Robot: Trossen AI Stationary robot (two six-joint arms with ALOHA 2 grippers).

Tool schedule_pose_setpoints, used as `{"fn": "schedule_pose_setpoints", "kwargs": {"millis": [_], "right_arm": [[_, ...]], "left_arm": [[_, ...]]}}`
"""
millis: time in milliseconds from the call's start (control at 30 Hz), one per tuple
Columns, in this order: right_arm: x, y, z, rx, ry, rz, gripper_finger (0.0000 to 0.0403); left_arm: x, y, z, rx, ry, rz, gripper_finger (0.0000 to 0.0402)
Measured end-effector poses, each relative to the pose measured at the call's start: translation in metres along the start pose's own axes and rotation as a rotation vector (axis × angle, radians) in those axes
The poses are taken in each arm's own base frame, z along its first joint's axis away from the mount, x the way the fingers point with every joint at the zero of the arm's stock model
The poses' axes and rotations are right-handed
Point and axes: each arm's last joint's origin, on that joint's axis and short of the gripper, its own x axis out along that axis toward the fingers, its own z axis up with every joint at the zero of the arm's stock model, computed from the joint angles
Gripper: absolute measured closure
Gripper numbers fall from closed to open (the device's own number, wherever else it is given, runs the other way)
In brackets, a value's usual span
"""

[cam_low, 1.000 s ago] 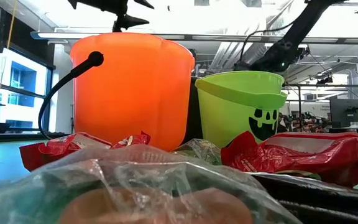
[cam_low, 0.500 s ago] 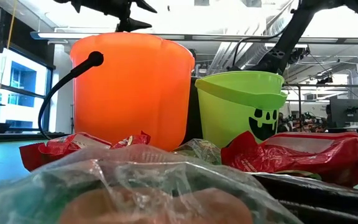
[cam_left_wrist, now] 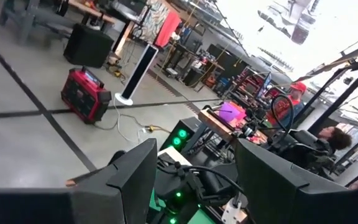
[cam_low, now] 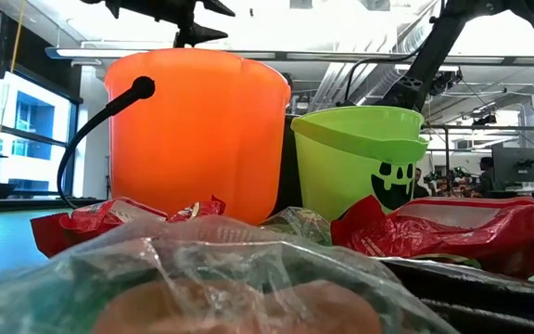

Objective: Sort candy by brand, put in halloween buckets
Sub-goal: Put the orange gummy into the green bucket

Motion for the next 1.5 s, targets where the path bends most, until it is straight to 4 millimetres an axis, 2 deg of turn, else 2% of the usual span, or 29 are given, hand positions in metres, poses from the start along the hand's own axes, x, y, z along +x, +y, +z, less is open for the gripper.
{"fn": "schedule_pose_setpoints", "kwargs": {"millis": [100,167,300,433,633,767,867,967,1167,1333,1500], "right_arm": [[-0.010,0.006,-0.001,-0.040,-0.022,-0.008,0.0388],[-0.025,0.013,-0.003,-0.077,-0.029,-0.009,0.0395],[-0.064,0.027,-0.011,-0.197,-0.072,-0.063,0.0399],[-0.114,0.046,-0.026,-0.373,-0.139,-0.049,0.0401],[-0.176,0.083,-0.085,-0.626,-0.146,0.151,0.0402],[-0.197,0.097,-0.129,-0.779,-0.072,0.268,0.0402],[-0.197,0.101,-0.152,-0.826,-0.028,0.276,0.0402],[-0.187,0.102,-0.166,-0.905,0.017,0.232,0.0402],[-0.150,0.093,-0.173,-0.980,0.162,0.053,0.0386],[-0.127,0.092,-0.167,-1.056,0.194,0.030,0.0315],[-0.131,0.092,-0.157,-1.192,0.179,0.041,0.0228]], "left_arm": [[-0.004,-0.003,0.004,0.044,-0.020,-0.011,0.0198],[-0.007,-0.004,0.006,0.072,-0.030,-0.016,0.0198],[-0.015,-0.008,0.012,0.139,-0.054,-0.026,0.0198],[-0.019,-0.010,0.014,0.244,-0.060,-0.034,0.0198],[-0.019,-0.009,0.014,0.351,-0.052,-0.047,0.0198],[-0.015,-0.008,0.011,0.421,-0.043,-0.040,0.0198],[-0.012,-0.006,0.009,0.447,-0.031,-0.036,0.0198],[-0.008,-0.004,0.006,0.433,-0.017,-0.032,0.0198],[-0.005,-0.004,0.005,0.332,-0.019,-0.044,0.0198],[-0.006,-0.013,0.013,0.271,-0.113,-0.115,0.0198],[-0.007,-0.018,0.016,0.196,-0.162,-0.154,0.0198]]}}
